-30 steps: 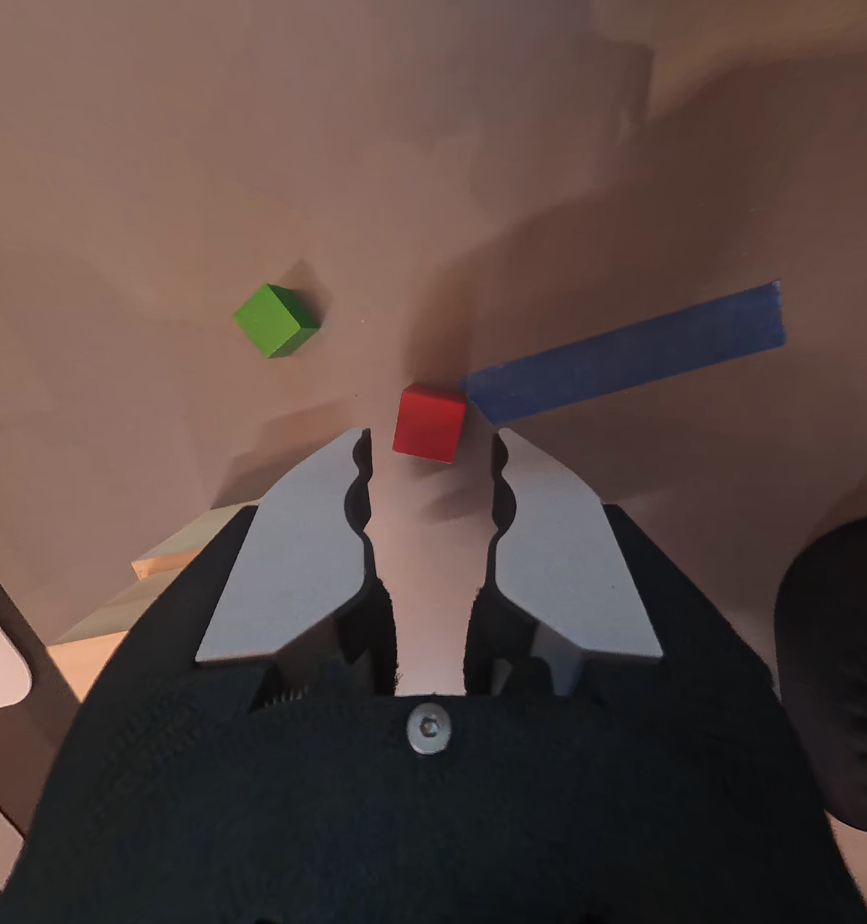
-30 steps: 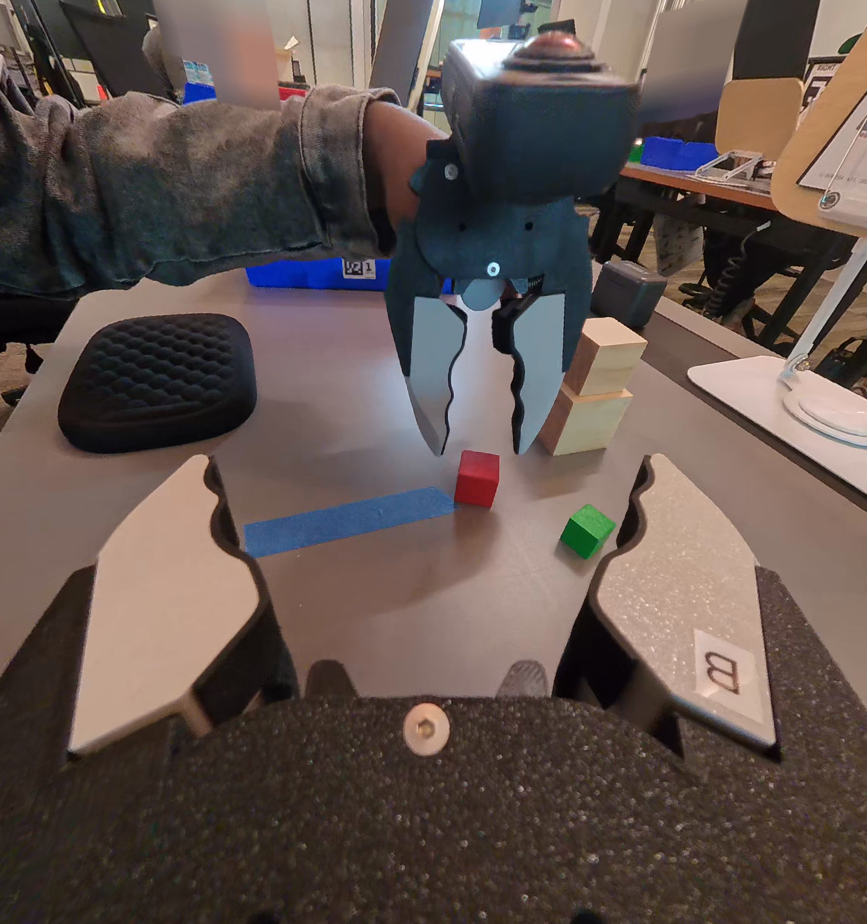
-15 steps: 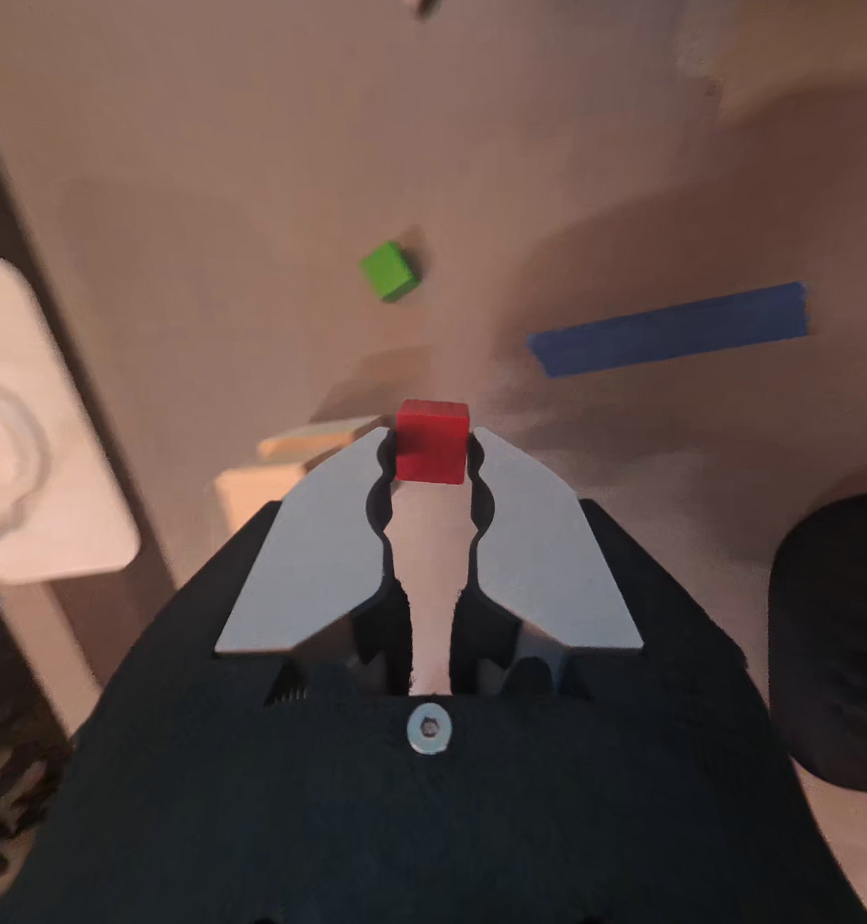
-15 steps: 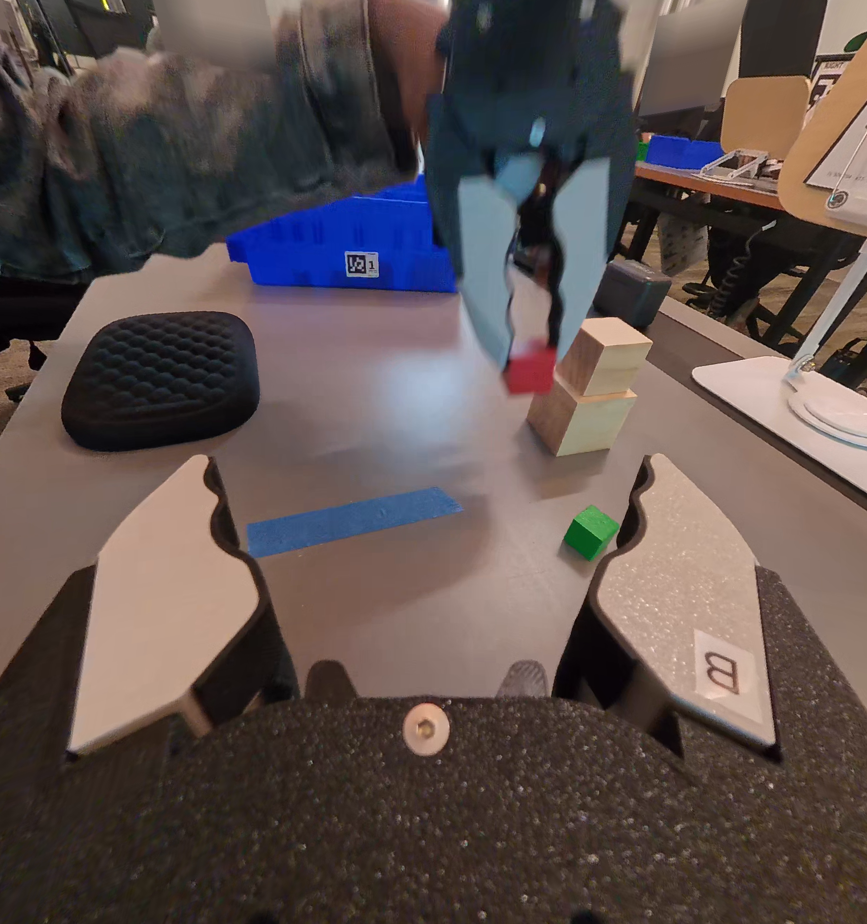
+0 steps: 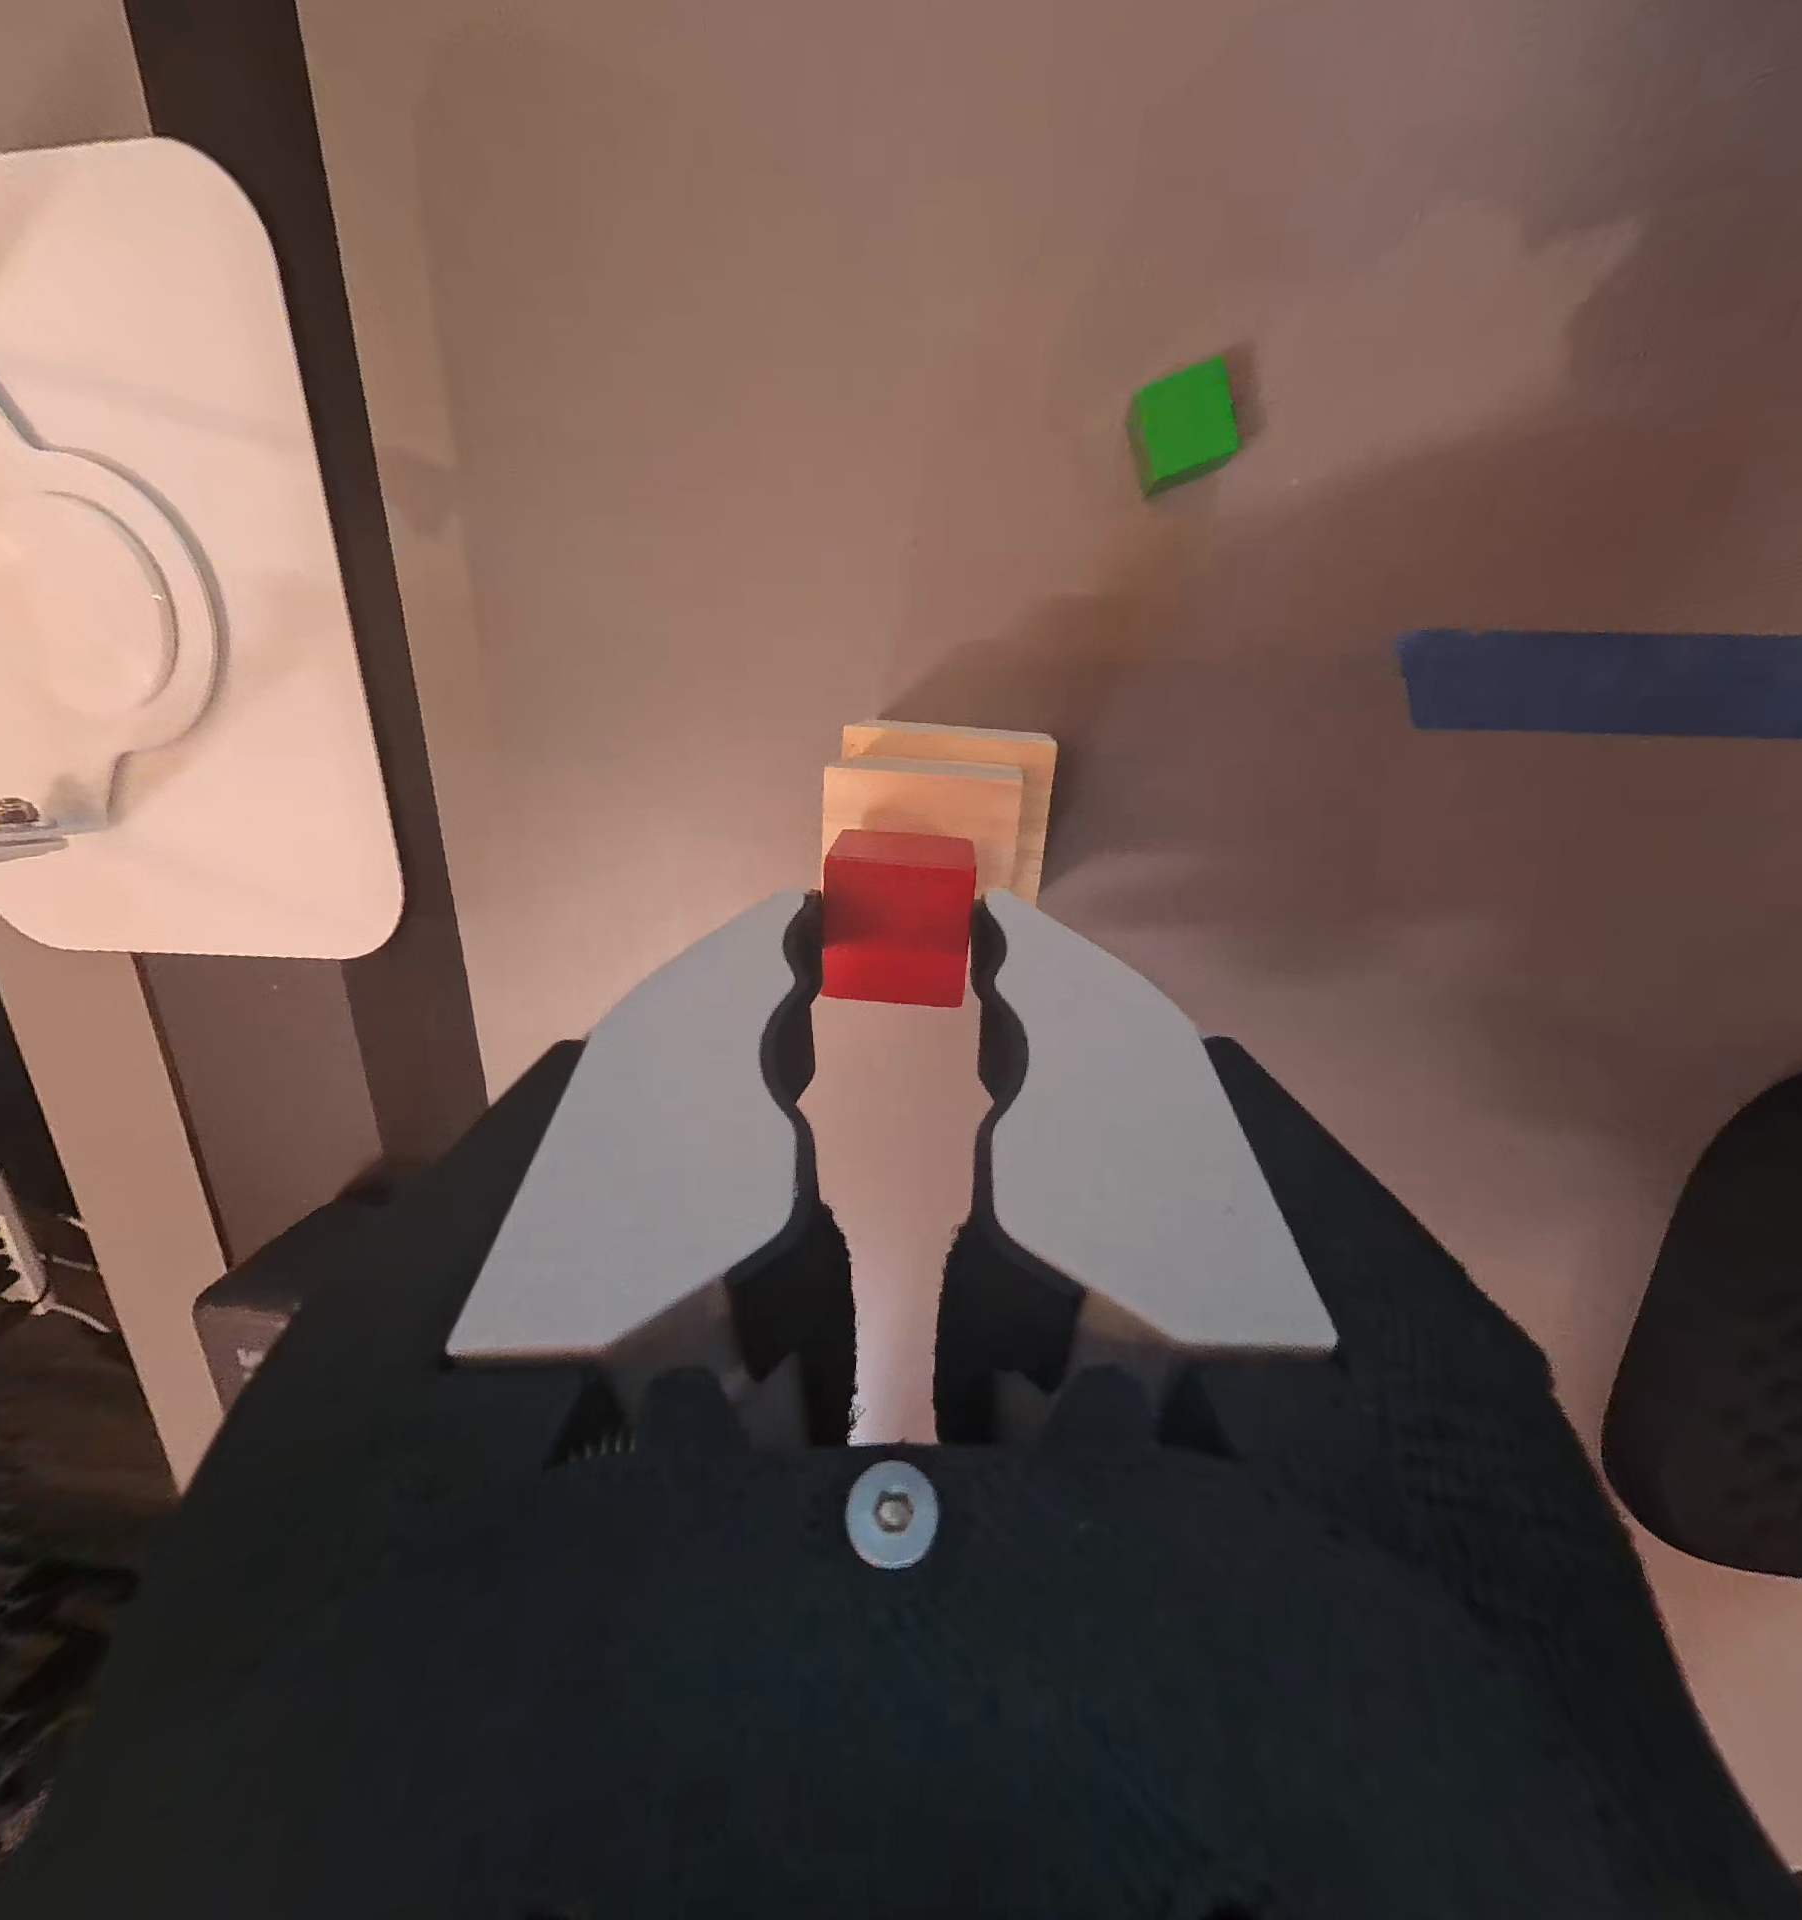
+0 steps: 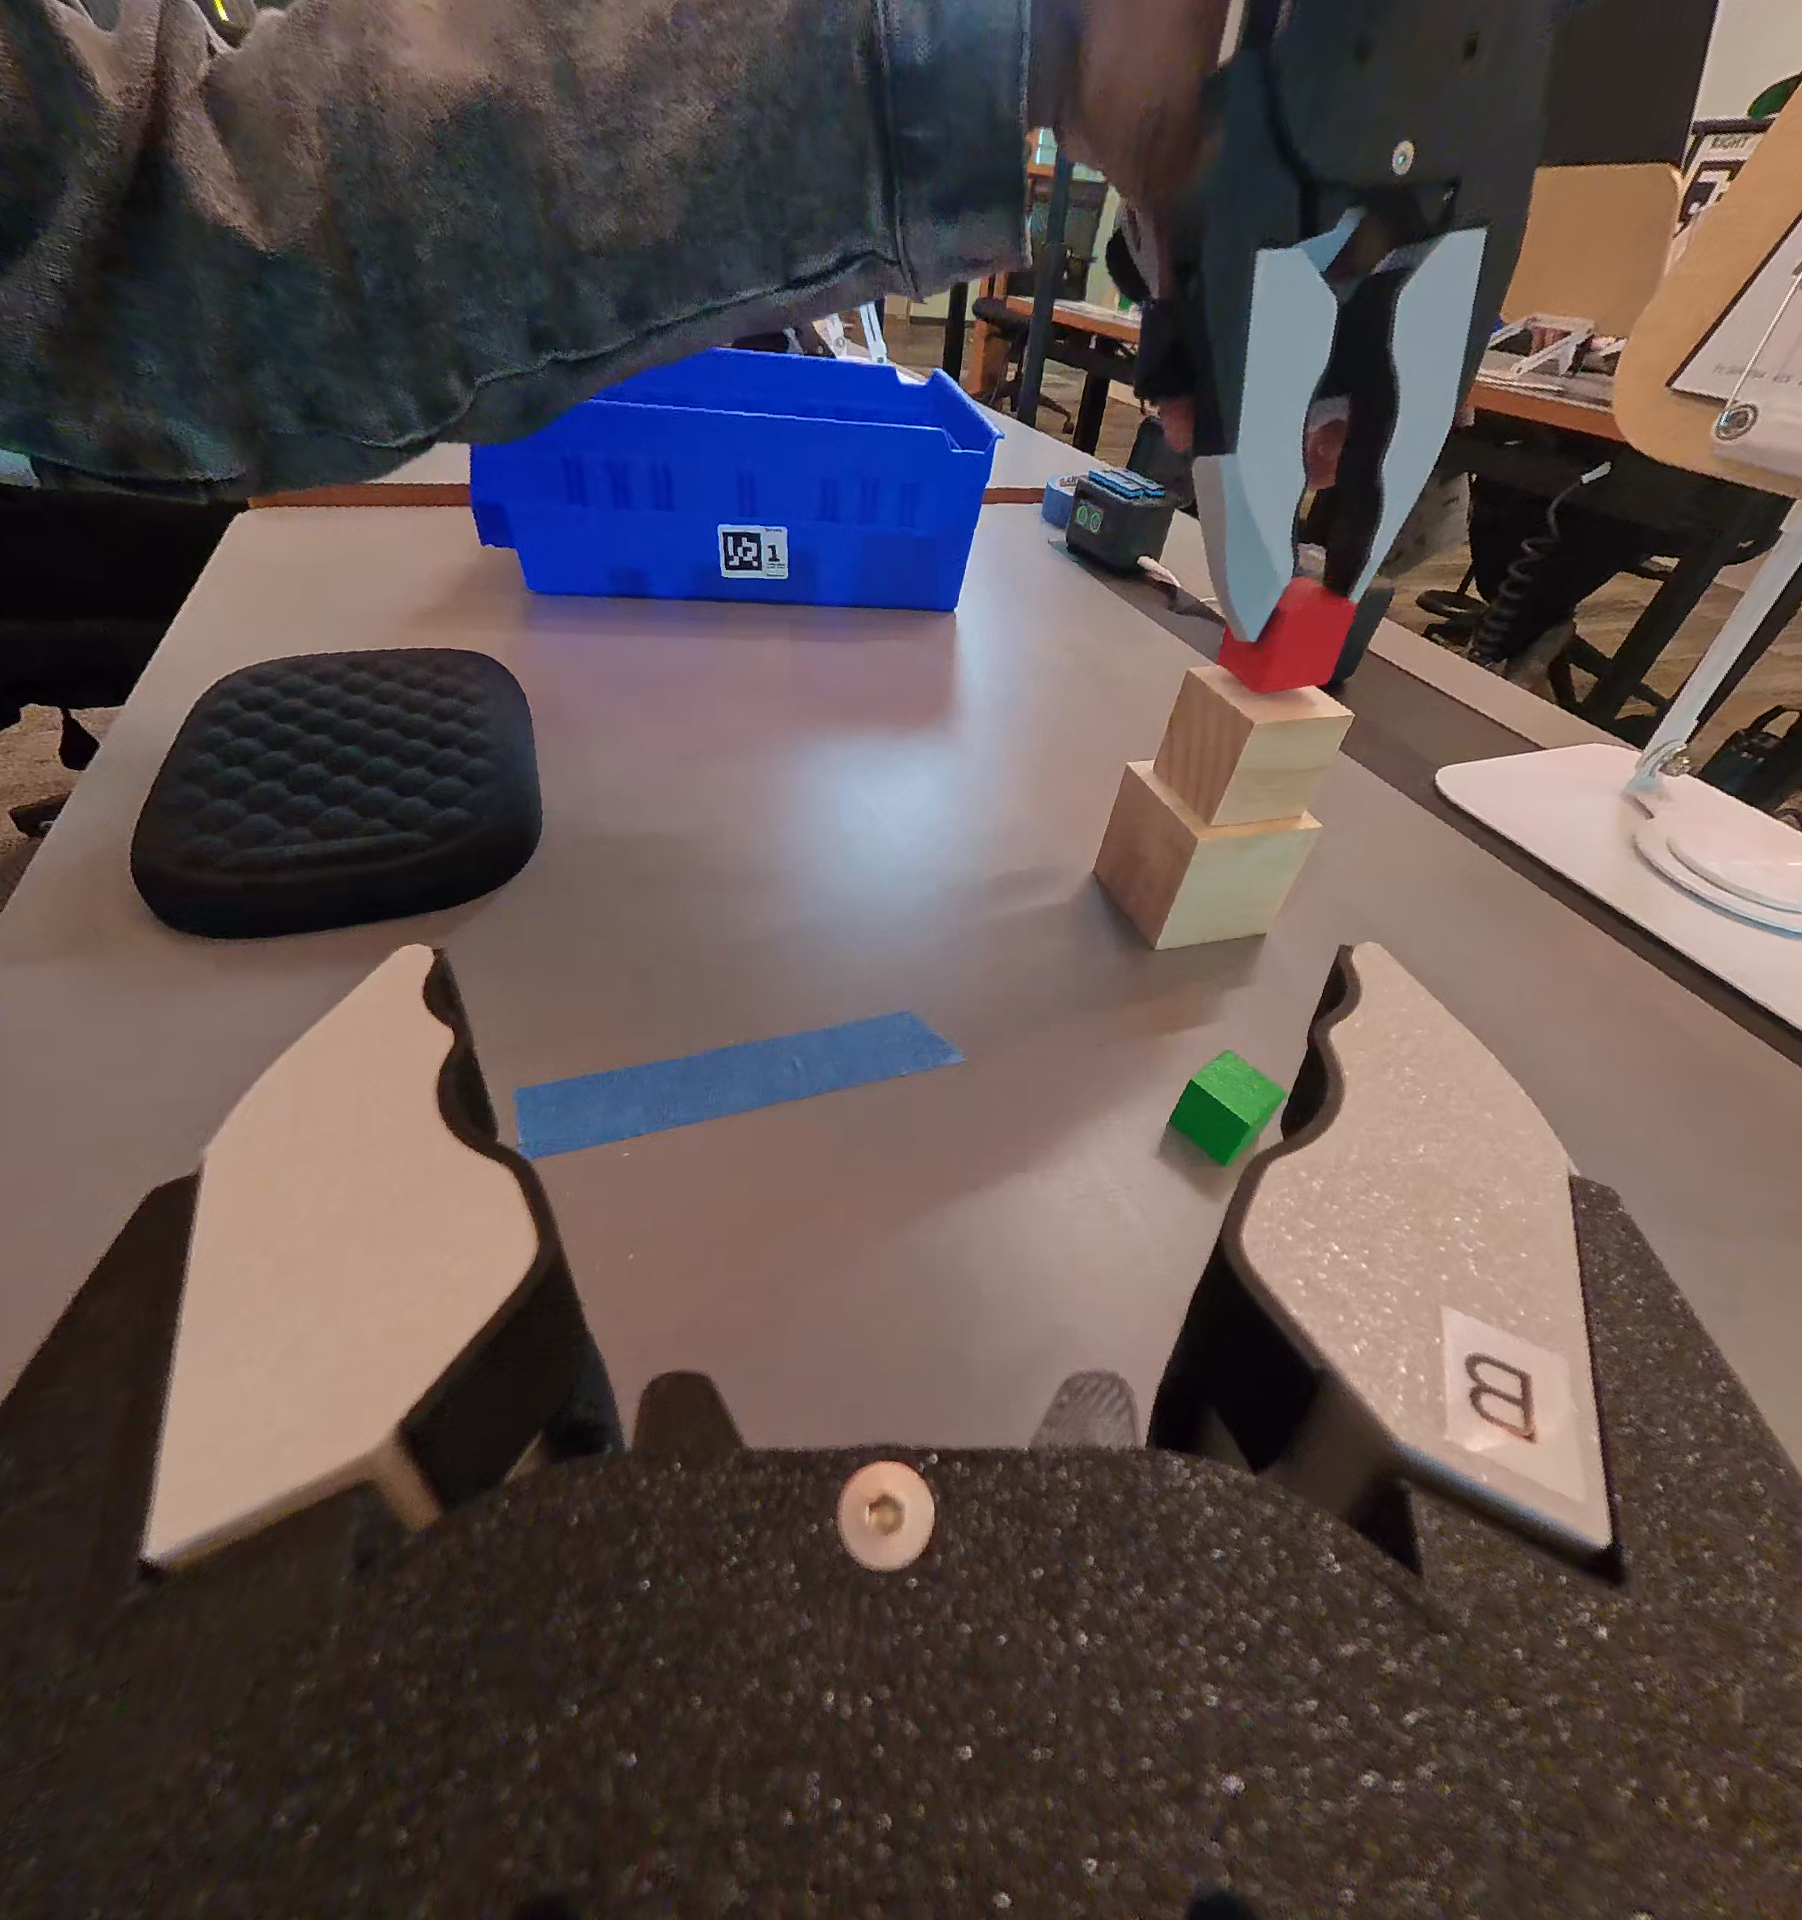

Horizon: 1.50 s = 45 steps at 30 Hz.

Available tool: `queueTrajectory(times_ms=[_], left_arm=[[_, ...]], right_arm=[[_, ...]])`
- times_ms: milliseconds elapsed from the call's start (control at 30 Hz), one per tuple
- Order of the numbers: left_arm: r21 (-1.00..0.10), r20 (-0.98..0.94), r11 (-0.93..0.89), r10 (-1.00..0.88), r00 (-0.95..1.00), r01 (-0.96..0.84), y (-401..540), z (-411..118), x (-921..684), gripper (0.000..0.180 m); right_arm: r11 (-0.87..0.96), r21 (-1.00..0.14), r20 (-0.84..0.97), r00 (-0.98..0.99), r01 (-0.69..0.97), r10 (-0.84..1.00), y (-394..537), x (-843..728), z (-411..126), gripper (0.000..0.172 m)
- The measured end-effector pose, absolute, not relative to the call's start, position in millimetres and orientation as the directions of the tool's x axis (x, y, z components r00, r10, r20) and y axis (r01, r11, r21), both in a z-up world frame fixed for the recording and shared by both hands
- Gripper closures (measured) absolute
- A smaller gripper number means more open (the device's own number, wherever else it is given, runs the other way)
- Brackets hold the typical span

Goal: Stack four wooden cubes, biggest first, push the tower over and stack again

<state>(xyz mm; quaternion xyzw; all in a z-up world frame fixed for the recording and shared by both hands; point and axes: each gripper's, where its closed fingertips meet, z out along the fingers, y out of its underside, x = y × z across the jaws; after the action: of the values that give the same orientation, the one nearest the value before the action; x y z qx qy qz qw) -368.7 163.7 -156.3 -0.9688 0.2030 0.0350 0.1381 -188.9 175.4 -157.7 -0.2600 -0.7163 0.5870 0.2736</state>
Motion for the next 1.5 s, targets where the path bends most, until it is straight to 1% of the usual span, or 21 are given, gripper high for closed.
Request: queueTrajectory(times_ms=[167,633,900,967,1067,1100,1133,1167,1200,1267,1300,1333,1367,1400,1433,1500], left_arm=[[-0.26,-0.12,-0.881,-0.376,0.919,-0.394,163.8,-156.9,-368.5,0.153],[-0.237,-0.107,-0.896,-0.359,0.927,-0.375,165.0,-160.5,-368.4,0.152],[-0.25,-0.103,-0.889,-0.369,0.924,-0.383,166.5,-161.5,-367.7,0.153],[-0.247,-0.095,-0.89,-0.37,0.924,-0.382,165.3,-161.6,-366.8,0.149],[-0.266,-0.113,-0.89,-0.353,0.929,-0.371,164.6,-157.1,-368.5,0.132],[-0.31,-0.118,-0.88,-0.339,0.933,-0.359,167.2,-151.9,-367.1,0.128],[-0.388,-0.125,-0.859,-0.312,0.942,-0.336,172.6,-143.4,-364.2,0.121],[-0.489,-0.128,-0.818,-0.278,0.952,-0.304,179.7,-132.2,-359.6,0.111],[-0.602,-0.128,-0.752,-0.24,0.962,-0.268,186.6,-118.2,-353.2,0.093],[-0.818,-0.129,-0.543,-0.15,0.98,-0.19,195.7,-85.1,-337.4,0.055],[-0.9,-0.11,-0.409,-0.125,0.986,-0.152,195.0,-68.8,-324.6,0.042],[-0.956,-0.086,-0.27,-0.112,0.99,-0.114,190.3,-54.5,-310.4,0.036],[-0.988,-0.067,-0.129,-0.105,0.992,-0.08,183.1,-42.0,-296.5,0.035],[-0.999,-0.048,-0.005,-0.1,0.994,-0.049,173.9,-33.8,-283.6,0.035],[-0.997,-0.037,0.076,-0.093,0.995,-0.03,163.8,-32.4,-272.2,0.035],[-0.983,-0.044,0.178,-0.042,0.998,-0.036,146.4,-42.2,-258.2,0.035]], right_arm=[[0.176,-0.983,0.087,-0.716,0.051,0.693,175.2,-188.9,-157.6,0.025],[0.177,-0.983,0.088,-0.713,0.051,0.695,175.7,-188.8,-157.4,0.025],[0.177,-0.983,0.089,-0.712,0.05,0.696,176.0,-188.4,-156.8,0.025],[0.177,-0.983,0.088,-0.713,0.051,0.696,176.0,-188.3,-156.8,0.025],[0.174,-0.983,0.086,-0.712,0.052,0.697,176.4,-188.3,-156.6,0.025],[0.174,-0.983,0.086,-0.712,0.051,0.697,176.5,-188.3,-156.5,0.025],[0.174,-0.983,0.087,-0.711,0.051,0.698,176.5,-188.4,-156.4,0.025],[0.174,-0.983,0.086,-0.711,0.052,0.698,176.6,-188.3,-156.4,0.025],[0.174,-0.983,0.086,-0.711,0.052,0.698,176.5,-188.2,-156.4,0.025],[0.174,-0.983,0.086,-0.711,0.052,0.698,176.6,-188.5,-156.7,0.025],[0.174,-0.983,0.084,-0.711,0.055,0.698,176.4,-188.8,-157.3,0.025],[0.176,-0.983,0.083,-0.71,0.059,0.699,176.5,-189.2,-158.2,0.025],[0.181,-0.982,0.084,-0.708,0.062,0.701,176.8,-189.6,-159.3,0.025],[0.186,-0.98,0.086,-0.705,0.066,0.704,177.3,-190.3,-160.5,0.025],[0.191,-0.979,0.087,-0.702,0.072,0.706,177.9,-191.1,-161.9,0.025],[0.202,-0.976,0.087,-0.695,0.086,0.714,180.2,-192.8,-164.1,0.025]])
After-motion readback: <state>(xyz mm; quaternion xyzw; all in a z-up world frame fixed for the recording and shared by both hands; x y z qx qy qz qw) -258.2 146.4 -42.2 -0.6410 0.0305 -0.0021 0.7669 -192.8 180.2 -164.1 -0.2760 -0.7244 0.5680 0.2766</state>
